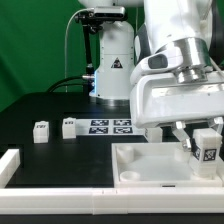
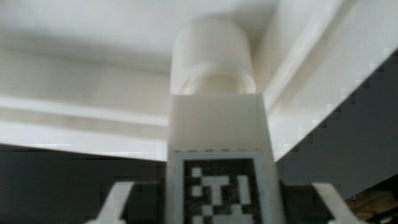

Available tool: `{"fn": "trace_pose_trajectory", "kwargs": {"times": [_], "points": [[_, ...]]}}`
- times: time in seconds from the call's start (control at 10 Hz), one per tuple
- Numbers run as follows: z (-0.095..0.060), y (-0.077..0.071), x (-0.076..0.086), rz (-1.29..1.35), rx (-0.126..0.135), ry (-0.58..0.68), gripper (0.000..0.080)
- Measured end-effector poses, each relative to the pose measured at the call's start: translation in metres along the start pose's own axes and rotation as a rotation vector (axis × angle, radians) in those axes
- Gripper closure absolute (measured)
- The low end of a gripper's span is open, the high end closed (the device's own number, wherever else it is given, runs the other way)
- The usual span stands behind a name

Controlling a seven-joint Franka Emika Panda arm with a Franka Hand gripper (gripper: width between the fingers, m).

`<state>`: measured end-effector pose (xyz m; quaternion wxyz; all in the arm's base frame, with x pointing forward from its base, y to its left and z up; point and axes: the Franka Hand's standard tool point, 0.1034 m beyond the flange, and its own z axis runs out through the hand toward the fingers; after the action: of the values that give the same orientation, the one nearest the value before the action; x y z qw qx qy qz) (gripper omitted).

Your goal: Assemble one leg

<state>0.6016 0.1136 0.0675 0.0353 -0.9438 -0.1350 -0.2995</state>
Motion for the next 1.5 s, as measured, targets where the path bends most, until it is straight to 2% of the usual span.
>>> {"fn": "trace_pose_trajectory", "kwargs": {"times": [0.3, 0.5, 0.6, 1.1, 1.3, 1.4, 1.5], "points": [[0.0005, -0.0007, -0.0064, -0.003, 0.008, -0.043, 0.0508], [0.0011, -0.001, -0.0078, -0.003, 0.009, -0.049, 0.0192], [0.0012, -0.001, -0.008, -0.003, 0.009, -0.049, 0.0161], [0.0014, -0.0011, -0.0084, -0.003, 0.009, -0.05, 0.015], [0.0019, -0.0025, -0.0103, -0.003, 0.02, -0.105, 0.015], [-0.001, 0.0029, -0.0057, 0.023, 0.009, -0.099, 0.015], [-0.0019, -0.001, -0.0097, 0.068, 0.021, -0.185, 0.015]]}}
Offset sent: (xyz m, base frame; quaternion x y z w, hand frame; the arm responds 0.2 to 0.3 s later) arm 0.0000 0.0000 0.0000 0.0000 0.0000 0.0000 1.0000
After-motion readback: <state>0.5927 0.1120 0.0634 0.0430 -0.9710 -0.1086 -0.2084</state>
